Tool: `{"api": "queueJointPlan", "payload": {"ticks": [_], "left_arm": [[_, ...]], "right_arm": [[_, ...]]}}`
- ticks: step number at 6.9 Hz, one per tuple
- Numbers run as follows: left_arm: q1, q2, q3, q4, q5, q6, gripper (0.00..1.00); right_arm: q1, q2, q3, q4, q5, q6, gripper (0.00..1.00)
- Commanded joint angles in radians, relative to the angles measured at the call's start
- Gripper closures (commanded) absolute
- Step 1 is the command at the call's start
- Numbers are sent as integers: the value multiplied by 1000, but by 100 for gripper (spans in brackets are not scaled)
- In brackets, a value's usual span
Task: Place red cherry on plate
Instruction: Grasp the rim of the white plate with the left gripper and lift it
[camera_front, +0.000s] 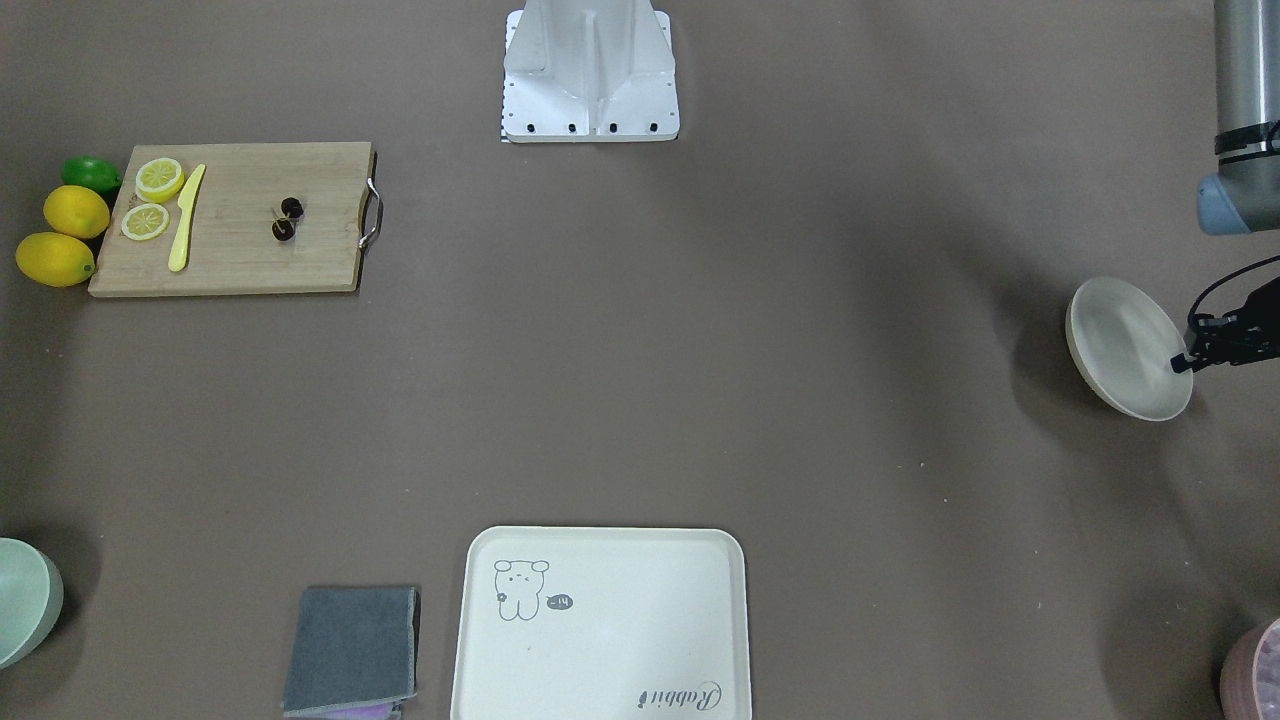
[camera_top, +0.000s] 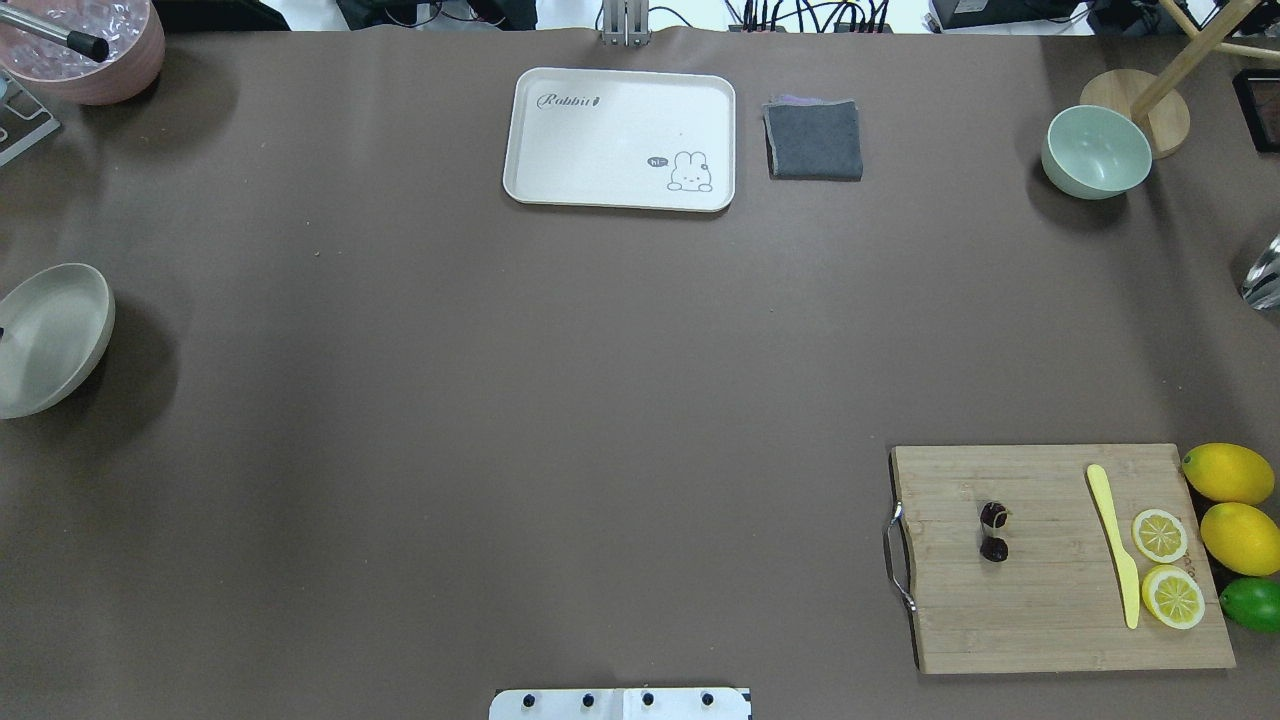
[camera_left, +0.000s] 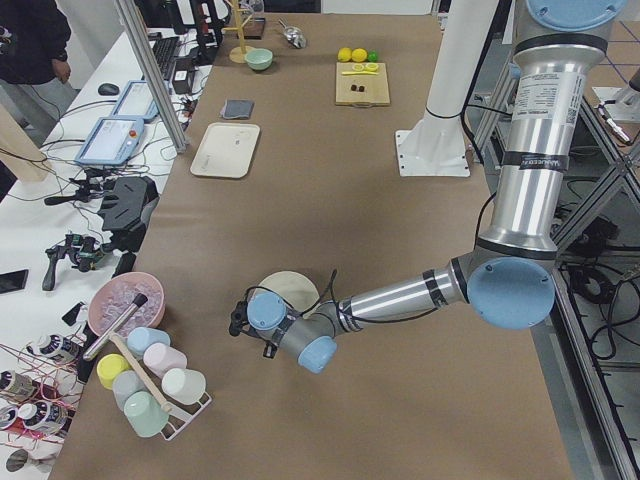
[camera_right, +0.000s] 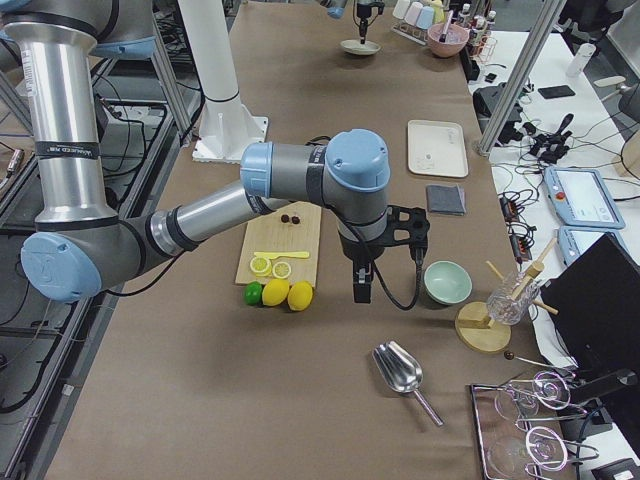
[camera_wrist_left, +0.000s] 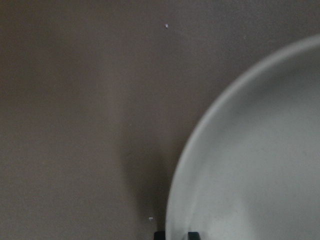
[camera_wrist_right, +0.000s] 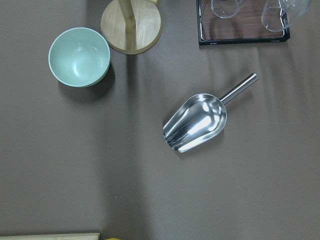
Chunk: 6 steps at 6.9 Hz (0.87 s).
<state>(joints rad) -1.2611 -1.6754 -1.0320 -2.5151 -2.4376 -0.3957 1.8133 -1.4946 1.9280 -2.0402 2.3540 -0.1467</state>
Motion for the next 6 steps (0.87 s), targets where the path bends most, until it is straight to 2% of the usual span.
{"api": "queueJointPlan", "payload": {"ticks": [1, 2, 3, 5, 6], "left_arm": [[0, 0, -11, 4, -12, -14, 100], [-1, -13, -37, 4, -38, -107, 100], [-9, -21, -110, 37, -143, -200, 100], [-79, -36, -315, 286, -303, -264, 100], [-90, -44, -462, 418, -323, -328, 100]], "right_arm": [[11, -3, 5, -2, -1, -1, 0], [14, -9, 8, -2, -1, -2, 0], [14, -12, 11, -2, 1, -1, 0], [20, -16, 20, -2, -1, -2, 0], [23, -16, 23, -2, -1, -2, 0]]}}
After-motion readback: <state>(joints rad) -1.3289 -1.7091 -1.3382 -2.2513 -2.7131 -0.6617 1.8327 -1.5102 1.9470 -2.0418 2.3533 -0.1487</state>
